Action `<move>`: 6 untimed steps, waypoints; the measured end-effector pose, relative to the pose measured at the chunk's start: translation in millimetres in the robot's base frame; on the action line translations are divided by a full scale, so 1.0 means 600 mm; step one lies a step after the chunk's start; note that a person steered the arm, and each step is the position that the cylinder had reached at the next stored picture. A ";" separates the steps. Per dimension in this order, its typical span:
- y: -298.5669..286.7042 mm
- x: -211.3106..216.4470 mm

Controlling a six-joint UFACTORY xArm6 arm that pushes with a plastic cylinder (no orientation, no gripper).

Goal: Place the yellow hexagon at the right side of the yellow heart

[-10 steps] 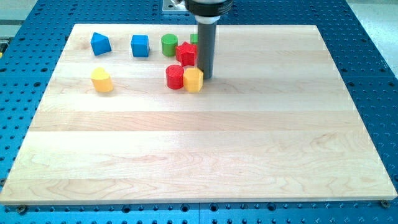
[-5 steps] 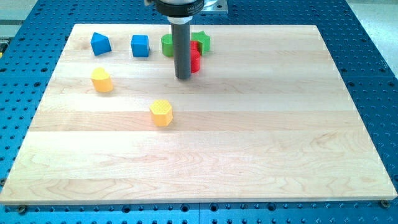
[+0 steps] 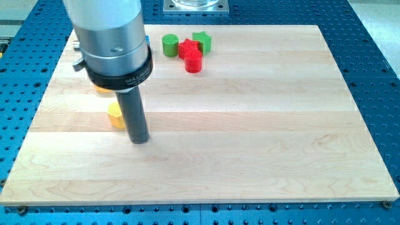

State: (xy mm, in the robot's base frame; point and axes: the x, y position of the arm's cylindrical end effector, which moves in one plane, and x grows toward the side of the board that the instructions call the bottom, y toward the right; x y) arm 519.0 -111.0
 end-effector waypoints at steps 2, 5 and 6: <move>-0.062 -0.164; -0.019 -0.256; -0.080 -0.256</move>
